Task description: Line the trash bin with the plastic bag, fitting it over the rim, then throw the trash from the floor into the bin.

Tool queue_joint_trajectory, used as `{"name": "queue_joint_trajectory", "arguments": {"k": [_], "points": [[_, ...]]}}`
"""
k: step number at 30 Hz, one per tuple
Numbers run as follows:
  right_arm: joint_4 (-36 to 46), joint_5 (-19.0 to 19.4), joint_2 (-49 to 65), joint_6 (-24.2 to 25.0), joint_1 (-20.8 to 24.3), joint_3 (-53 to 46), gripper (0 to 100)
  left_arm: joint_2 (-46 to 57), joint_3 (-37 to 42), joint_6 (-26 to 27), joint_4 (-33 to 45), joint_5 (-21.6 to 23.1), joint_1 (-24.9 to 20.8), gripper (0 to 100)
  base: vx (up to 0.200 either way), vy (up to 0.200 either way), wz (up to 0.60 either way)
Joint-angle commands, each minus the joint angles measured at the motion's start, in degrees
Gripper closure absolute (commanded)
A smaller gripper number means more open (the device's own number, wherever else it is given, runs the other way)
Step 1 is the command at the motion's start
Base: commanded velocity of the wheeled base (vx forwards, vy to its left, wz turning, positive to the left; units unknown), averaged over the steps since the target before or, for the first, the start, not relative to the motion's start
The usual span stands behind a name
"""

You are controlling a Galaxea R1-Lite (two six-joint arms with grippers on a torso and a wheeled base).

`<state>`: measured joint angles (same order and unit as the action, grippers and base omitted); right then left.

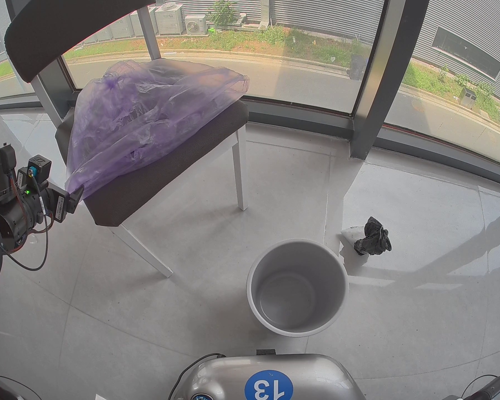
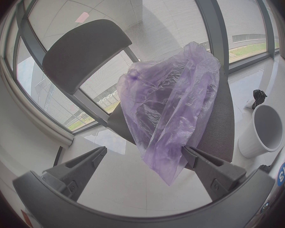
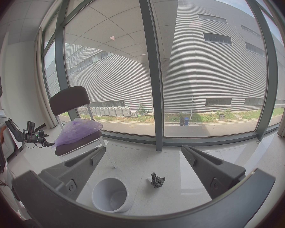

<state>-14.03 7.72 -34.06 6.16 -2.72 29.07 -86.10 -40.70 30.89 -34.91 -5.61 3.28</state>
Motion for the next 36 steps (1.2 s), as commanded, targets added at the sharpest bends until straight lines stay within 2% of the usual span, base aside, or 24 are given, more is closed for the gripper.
{"name": "queue_joint_trajectory", "arguments": {"k": [1,5,12,22,27,36], "points": [[-0.03,0.02,0.13,0.0,-0.01,0.02,0,-1.44,0.63,-0.31,-0.24,-0.02,1.03,0,0.0,0.0,0.0],[-0.03,0.02,0.49,0.0,-0.01,-0.16,0,-2.58,1.51,-2.24,-2.62,-0.11,0.85,0,0.0,0.0,0.0],[-0.03,0.02,0.4,0.0,-0.01,-0.6,0,-6.45,2.65,-2.33,-10.0,-0.19,1.2,0,0.0,0.0,0.0],[-0.03,0.02,0.22,0.0,-0.01,-0.33,0,-7.77,3.44,-3.21,-13.95,-0.54,2.17,0,0.0,0.0,0.0],[-0.12,0.11,0.4,2.37,-0.01,-0.07,0,-7.68,4.32,-4.26,-16.85,-1.6,2.17,0,0.0,0.0,0.0],[-0.21,0.28,1.1,3.51,0.17,-0.77,0,-8.38,6.51,-4.35,-25.12,-3.45,2.26,0,0.0,0.0,0.0]]}}
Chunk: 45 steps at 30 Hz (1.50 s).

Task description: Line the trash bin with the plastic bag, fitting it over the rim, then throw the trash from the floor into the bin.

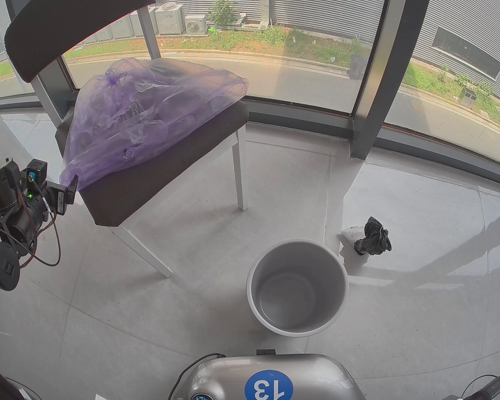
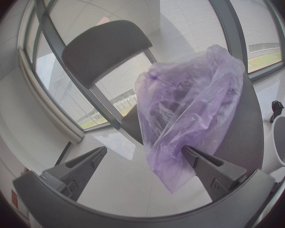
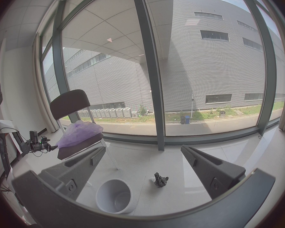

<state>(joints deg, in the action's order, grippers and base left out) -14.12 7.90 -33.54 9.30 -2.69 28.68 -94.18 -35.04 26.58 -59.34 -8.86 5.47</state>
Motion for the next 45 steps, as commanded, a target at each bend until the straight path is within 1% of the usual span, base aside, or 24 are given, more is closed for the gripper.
{"name": "queue_joint_trajectory", "arguments": {"k": [1,5,11,19,22,23,41,42,45], "points": [[-0.39,0.63,1.02,1.42,0.32,-0.47,0,-0.65,1.02,-0.03,-1.56,-0.19,0.42,0,0.0,0.0,0.0],[-1.18,1.94,2.07,3.18,0.32,-0.56,0,-0.91,1.2,-1.09,-3.5,-0.81,1.29,0,0.0,0.0,0.0],[-1.26,2.03,2.51,3.18,0.32,-1.7,0,-2.14,1.29,-2.85,-5.34,-0.98,1.29,0,0.0,0.0,0.0],[-1.88,2.03,2.51,3.27,0.32,-1.7,0,-4.34,1.29,-2.93,-8.77,-0.98,1.29,0,0.0,0.0,0.0],[-1.88,2.03,2.51,3.27,0.32,-1.7,0,-5.66,1.29,-3.11,-10.71,-1.07,1.29,0,0.0,0.0,0.0],[-1.88,2.03,2.6,3.27,0.32,-1.79,0,-6.54,1.37,-3.11,-12.46,-1.68,1.29,0,0.0,0.0,0.0],[-1.79,2.12,3.21,3.27,0.32,-2.05,0,-6.8,1.2,-3.2,-13.25,-1.77,1.03,0,0.0,0.0,0.0],[-1.79,2.03,3.21,3.27,0.32,-2.05,0,-6.8,1.2,-3.2,-13.25,-1.77,1.03,100,0.0,0.0,0.0],[-1.79,2.12,3.21,3.27,0.32,-2.05,0,-6.8,1.2,-3.2,-13.34,-1.77,1.03,100,0.0,0.0,0.0]]}}
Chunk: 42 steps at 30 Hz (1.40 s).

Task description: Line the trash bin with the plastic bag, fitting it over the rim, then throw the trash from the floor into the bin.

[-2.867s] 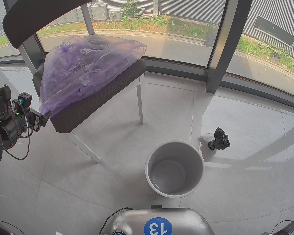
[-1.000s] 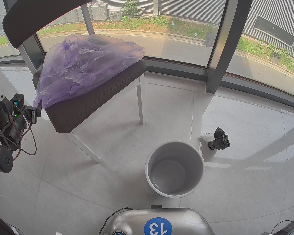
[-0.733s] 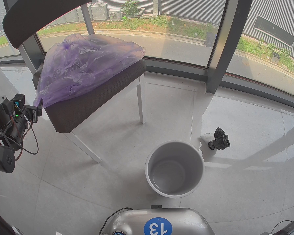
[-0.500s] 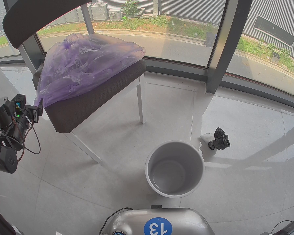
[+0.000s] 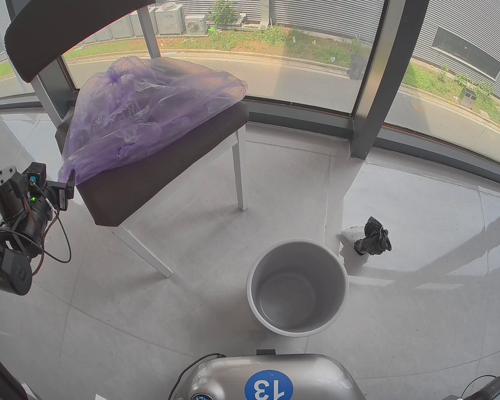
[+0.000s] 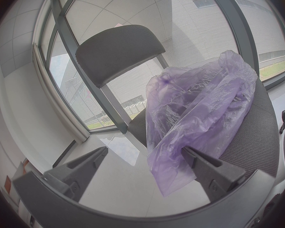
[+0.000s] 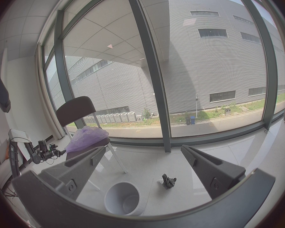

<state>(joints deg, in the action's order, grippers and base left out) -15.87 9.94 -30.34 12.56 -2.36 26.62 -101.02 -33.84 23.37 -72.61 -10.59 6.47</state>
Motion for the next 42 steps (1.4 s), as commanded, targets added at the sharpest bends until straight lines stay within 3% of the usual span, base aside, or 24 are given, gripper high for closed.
{"name": "queue_joint_trajectory", "arguments": {"k": [1,21,24,28,31,35,38,41,42], "points": [[-0.04,0.08,0.02,0.01,-0.01,-0.08,0,0.04,0.09,-0.08,-0.08,-0.04,0.03,100,0.0,0.0,0.0],[0.49,-0.79,-0.95,-0.25,-0.45,0.53,0,0.65,-0.79,-2.45,-0.08,-0.13,0.29,100,0.0,0.0,0.0],[0.05,-1.94,-4.02,-0.87,-0.54,2.03,0,1.18,-1.14,-3.15,0.01,-0.13,0.38,100,0.0,0.0,0.0],[-1.18,-6.16,-11.49,-4.65,-0.45,6.07,0,2.85,-1.05,-4.65,0.01,-0.04,0.03,100,0.0,0.0,0.0],[-8.21,-6.6,-17.03,-6.32,0.34,7.92,0,4.26,-1.93,-5.88,0.19,-0.04,-0.41,100,0.0,0.0,0.0],[-20.25,-7.12,-24.68,-8.95,4.56,10.47,0,5.84,-4.39,-7.81,0.71,-0.04,-1.55,100,0.0,0.0,0.0],[-27.72,-10.55,-30.65,-13.44,8.87,12.84,0,8.47,-5.8,-9.57,1.94,-0.04,-2.87,100,0.0,0.0,0.0],[-30.89,-11.78,-32.59,-14.67,11.15,13.81,0,9.62,-6.24,-10.27,2.82,-0.13,-3.66,100,0.0,0.0,0.0],[-35.54,-13.28,-34.26,-15.19,14.49,14.07,0,11.2,-6.85,-11.24,4.76,-0.04,-4.45,100,0.0,0.0,0.0]]}}
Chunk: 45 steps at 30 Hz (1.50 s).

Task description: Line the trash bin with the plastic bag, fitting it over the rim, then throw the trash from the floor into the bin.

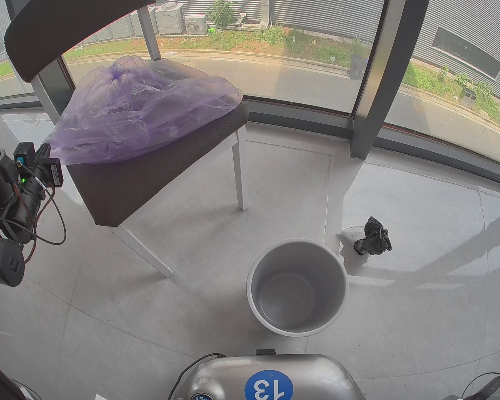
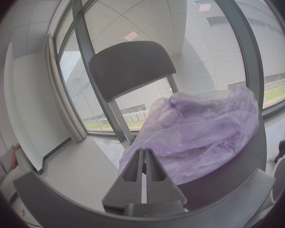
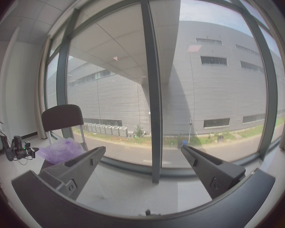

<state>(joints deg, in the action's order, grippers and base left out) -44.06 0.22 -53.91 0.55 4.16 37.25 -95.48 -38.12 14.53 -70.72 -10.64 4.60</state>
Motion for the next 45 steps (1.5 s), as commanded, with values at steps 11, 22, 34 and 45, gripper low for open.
{"name": "queue_joint_trajectory", "arguments": {"k": [11,22,34,45], "points": [[-21.6,-8.57,-13.07,-1.95,17.82,-4.56,0,13.12,-5.83,-2.93,9.99,-0.08,-6.62,100,0.0,0.0,0.0],[-27.13,-11.12,-21.59,0.07,29.07,-7.02,0,16.02,-17.08,-3.63,21.67,-1.93,-12.95,100,0.0,0.0,0.0],[-36.19,-15.25,-29.33,-0.11,37.15,-10.45,0,21.21,-19.8,-3.72,31.52,-2.01,-14.26,100,0.0,0.0,0.0],[-36.01,-13.93,-26.25,-0.28,37.94,-10.89,0,25.34,-18.31,-4.16,37.49,-3.68,-14.09,100,0.0,0.0,0.0]]}}
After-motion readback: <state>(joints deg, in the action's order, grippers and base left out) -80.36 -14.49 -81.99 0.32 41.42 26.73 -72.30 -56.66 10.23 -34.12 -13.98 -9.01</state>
